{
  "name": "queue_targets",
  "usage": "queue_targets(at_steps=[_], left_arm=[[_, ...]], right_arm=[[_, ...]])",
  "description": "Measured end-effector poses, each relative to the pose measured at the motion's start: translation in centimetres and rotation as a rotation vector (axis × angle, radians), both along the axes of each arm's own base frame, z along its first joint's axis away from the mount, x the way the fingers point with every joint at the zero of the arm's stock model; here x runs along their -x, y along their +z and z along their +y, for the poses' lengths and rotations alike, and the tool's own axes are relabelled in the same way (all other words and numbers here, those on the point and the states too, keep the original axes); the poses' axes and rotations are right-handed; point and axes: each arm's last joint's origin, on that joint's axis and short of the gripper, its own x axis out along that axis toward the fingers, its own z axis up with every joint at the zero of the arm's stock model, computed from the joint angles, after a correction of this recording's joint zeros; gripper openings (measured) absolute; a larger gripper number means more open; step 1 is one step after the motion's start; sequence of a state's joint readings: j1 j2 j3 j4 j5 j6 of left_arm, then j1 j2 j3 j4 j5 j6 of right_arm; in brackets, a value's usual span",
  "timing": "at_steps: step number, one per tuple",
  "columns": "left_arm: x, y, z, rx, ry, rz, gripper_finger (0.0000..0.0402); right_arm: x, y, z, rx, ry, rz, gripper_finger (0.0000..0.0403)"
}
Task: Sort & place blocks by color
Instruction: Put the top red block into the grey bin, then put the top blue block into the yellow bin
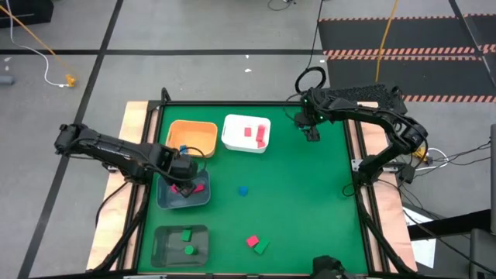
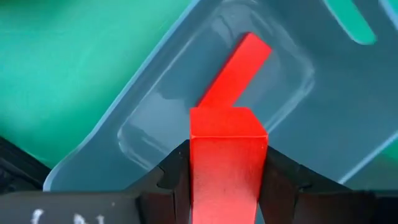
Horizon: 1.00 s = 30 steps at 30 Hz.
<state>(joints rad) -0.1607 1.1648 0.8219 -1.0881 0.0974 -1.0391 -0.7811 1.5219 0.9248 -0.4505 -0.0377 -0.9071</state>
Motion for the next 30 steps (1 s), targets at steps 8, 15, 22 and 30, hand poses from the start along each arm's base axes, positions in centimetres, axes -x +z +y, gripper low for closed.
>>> queue_targets(at_steps=[8, 15, 22, 30], left_arm=[[0.1, -0.2, 0.1, 0.010, 0.099, 0.019, 0.0182], [0.1, -0.2, -0.1, 0.064, 0.105, 0.032, 0.0240], [-0.5, -0.1, -0.3, 0.130, 0.186, -0.005, 0.0245], [-2.6, 0.6, -0.5, 0.176, 0.135, -0.245, 0.0231]], right_arm=[[0.1, -1.3, 0.1, 0.070, 0.013, -0.035, 0.0281], [0.4, -1.7, -0.1, 0.157, -0.029, 0.018, 0.0281], [0.7, -1.7, -0.3, 0.216, 0.079, 0.081, 0.0281], [1.0, -2.0, -0.7, 0.140, 0.172, -0.005, 0.0281]])
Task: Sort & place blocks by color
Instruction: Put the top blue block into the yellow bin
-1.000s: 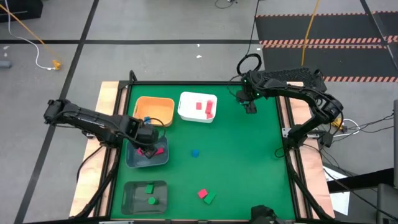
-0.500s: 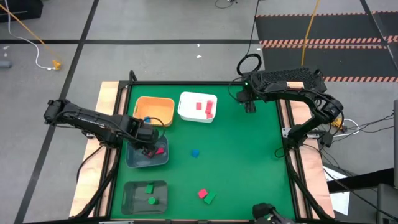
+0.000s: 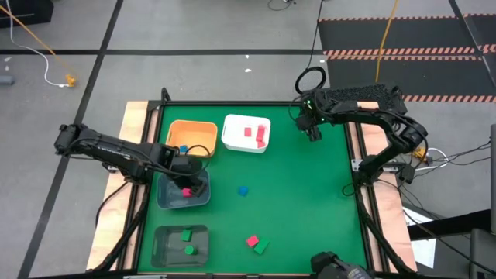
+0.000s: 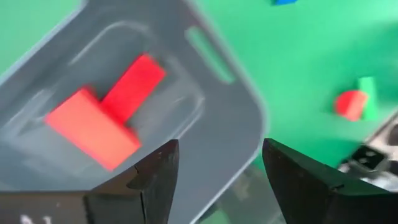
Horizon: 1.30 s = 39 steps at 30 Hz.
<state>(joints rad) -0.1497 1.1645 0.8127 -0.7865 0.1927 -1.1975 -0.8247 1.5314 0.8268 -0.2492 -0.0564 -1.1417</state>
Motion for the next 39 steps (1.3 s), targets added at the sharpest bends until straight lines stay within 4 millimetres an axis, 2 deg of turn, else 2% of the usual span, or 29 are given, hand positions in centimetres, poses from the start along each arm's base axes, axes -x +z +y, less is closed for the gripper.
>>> queue_targets(at_steps=[14, 21, 26, 34, 39], left_arm=[[-1.5, 0.7, 1.2, 0.001, 0.029, -0.164, 0.0227], [-1.7, 0.9, 1.3, 0.015, 0.029, -0.185, 0.0228], [-2.0, 1.1, 1.3, 0.018, 0.027, -0.230, 0.0227], [-2.3, 1.3, 1.3, 0.019, 0.025, -0.265, 0.0228], [-2.4, 1.4, 1.3, 0.022, 0.027, -0.277, 0.0228]], right_arm=[[-0.1, -2.3, -1.0, -0.043, -0.013, 0.041, 0.0281], [0.0, -2.4, -1.2, -0.040, -0.018, 0.037, 0.0281], [0.4, -2.4, -1.6, -0.094, -0.118, -0.010, 0.0281], [-0.2, -1.4, -2.5, -0.160, -0.244, -0.120, 0.0281], [-0.4, -1.9, -2.4, -0.181, -0.260, -0.113, 0.0281]])
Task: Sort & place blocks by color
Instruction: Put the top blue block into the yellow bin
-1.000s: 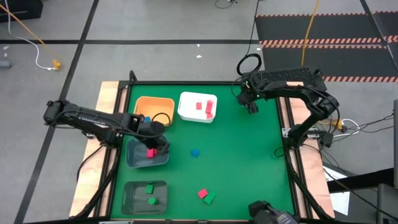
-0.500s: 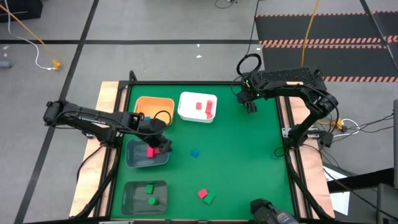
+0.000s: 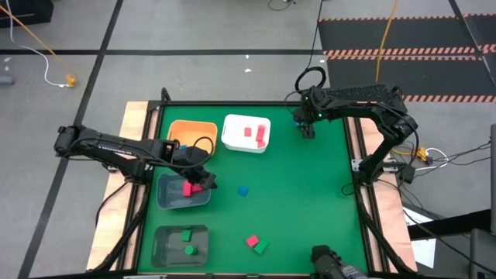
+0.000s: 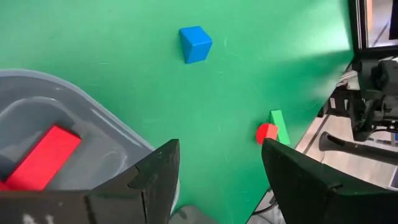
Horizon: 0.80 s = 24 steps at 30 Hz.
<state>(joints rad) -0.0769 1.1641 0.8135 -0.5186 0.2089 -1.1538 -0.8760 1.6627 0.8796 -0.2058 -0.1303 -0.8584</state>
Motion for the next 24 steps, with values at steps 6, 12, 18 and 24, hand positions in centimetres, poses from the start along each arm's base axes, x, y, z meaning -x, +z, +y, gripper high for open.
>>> queue_targets(at_steps=[6, 12, 18, 24], left_arm=[[0.0, 0.0, 0.0, 0.001, 0.000, -0.001, 0.0228], [0.0, 0.0, 0.0, 0.005, 0.006, 0.001, 0.0228], [0.0, 0.0, 0.0, -0.007, -0.008, -0.002, 0.0227], [0.0, 0.0, 0.0, -0.023, -0.028, -0.007, 0.0228]], right_arm=[[-0.6, -0.3, -0.4, -0.057, -0.061, -0.032, 0.0281], [-0.5, -0.7, -1.0, -0.228, -0.245, -0.128, 0.0281], [0.2, -1.2, -1.2, -0.277, -0.283, -0.101, 0.0266], [0.3, -1.2, -1.4, -0.243, -0.235, -0.093, 0.0244]])
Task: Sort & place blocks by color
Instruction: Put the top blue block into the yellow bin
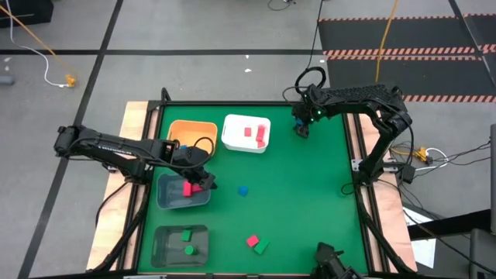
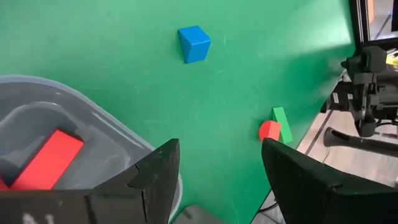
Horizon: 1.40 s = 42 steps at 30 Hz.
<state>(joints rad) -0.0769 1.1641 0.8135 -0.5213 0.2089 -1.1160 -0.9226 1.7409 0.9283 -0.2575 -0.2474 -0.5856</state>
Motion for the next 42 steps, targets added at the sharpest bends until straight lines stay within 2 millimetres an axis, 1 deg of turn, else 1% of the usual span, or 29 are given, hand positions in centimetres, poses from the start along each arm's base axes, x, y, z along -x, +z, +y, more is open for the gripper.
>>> queue_targets(at_steps=[4, 9, 16, 23, 26, 29, 38, 42], left_arm=[[0.0, 0.0, 0.0, -0.009, -0.011, 0.000, 0.0228], [0.3, -0.2, 0.0, -0.022, -0.024, 0.026, 0.0228], [0.3, -0.3, 0.0, -0.028, -0.031, 0.036, 0.0228], [0.3, -0.3, 0.4, -0.040, -0.029, 0.034, 0.0228], [0.3, -0.3, 0.6, -0.040, -0.021, 0.034, 0.0228], [0.3, -0.3, 0.8, -0.043, -0.018, 0.034, 0.0227], [0.3, -0.3, 1.5, -0.047, 0.008, 0.033, 0.0228], [0.2, -0.3, 1.9, -0.045, 0.030, 0.033, 0.0228]], right_arm=[[0.1, -0.1, 0.1, -0.022, -0.039, 0.008, 0.0241], [0.5, 0.3, 0.5, 0.013, 0.055, 0.072, 0.0240], [1.0, 0.6, 0.7, 0.048, 0.054, 0.164, 0.0240], [1.0, 0.6, 0.8, 0.046, 0.065, 0.178, 0.0239], [1.1, 0.6, 0.9, 0.007, -0.025, 0.165, 0.0230], [1.1, 0.5, 0.9, -0.049, -0.121, 0.139, 0.0210], [0.9, 0.6, 0.8, -0.207, -0.461, 0.029, 0.0116], [0.9, 0.6, 0.8, -0.253, -0.560, 0.004, 0.0113]])
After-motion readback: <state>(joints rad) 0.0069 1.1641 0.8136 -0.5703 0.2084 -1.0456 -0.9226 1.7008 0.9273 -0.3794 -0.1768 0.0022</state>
